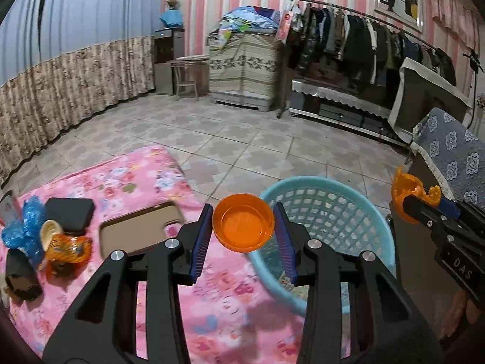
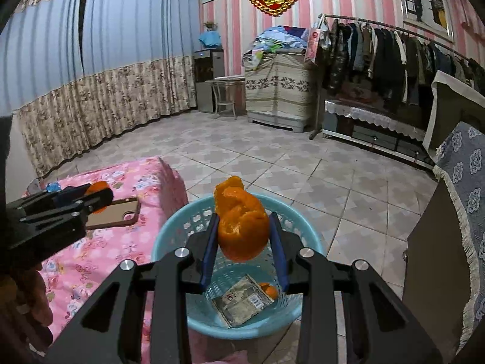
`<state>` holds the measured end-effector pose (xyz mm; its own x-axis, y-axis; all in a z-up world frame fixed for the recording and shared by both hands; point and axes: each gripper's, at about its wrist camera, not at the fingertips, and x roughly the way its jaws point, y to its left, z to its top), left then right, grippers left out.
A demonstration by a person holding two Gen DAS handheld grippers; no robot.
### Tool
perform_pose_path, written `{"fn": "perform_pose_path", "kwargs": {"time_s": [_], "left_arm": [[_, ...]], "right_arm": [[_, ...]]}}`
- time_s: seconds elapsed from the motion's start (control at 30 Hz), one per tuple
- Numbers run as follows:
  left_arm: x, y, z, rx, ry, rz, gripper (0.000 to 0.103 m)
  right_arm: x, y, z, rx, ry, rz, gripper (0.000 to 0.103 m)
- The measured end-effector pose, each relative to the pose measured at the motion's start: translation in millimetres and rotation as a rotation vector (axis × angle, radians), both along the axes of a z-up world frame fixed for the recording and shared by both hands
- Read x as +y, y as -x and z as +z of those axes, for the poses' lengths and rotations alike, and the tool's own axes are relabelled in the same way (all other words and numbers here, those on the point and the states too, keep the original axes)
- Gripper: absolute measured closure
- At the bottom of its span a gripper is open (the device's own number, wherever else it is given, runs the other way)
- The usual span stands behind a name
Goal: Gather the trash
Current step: 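Open the left tool to drop the bottle cap while the right tool releases the peeled orange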
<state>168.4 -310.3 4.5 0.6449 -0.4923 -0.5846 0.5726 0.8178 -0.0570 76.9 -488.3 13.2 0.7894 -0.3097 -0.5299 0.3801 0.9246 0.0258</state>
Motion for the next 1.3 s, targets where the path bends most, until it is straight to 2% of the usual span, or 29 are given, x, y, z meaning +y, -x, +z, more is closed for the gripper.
{"fn": "perform_pose_path", "kwargs": {"time_s": [0.27, 0.5, 0.57, 0.77, 1.17, 1.3], "left_arm": [[-45.4, -12.6, -14.3, 0.034, -0.022, -0.061, 0.063], [-64.9, -26.3, -18.3, 0.048, -0.032, -0.081, 0.062], [-68.1, -30.4, -18.7, 0.049, -0.038, -0.074, 0.042], [-56.6, -38.7, -10.7, 0.026, -0.027, -0.016, 0.022], [5.5, -37.0, 5.4, -0.039, -0.026, 0.114, 0.007], [27.1, -35.6, 7.5, -0.049, -0.036, 0.153, 0.006]], "right_arm": [[-27.3, -9.6, -10.4, 0.025, -0.042, -0.036, 0.07], [-40.0, -16.3, -18.5, 0.024, -0.068, -0.05, 0.07], [-42.0, -17.9, -21.7, 0.028, -0.074, -0.051, 0.07], [-42.9, -20.4, -30.9, 0.042, -0.082, -0.044, 0.07], [-26.1, -43.3, -42.4, 0.074, -0.084, 0.009, 0.069], [-23.1, -52.0, -42.9, 0.072, -0.074, 0.015, 0.064]]}}
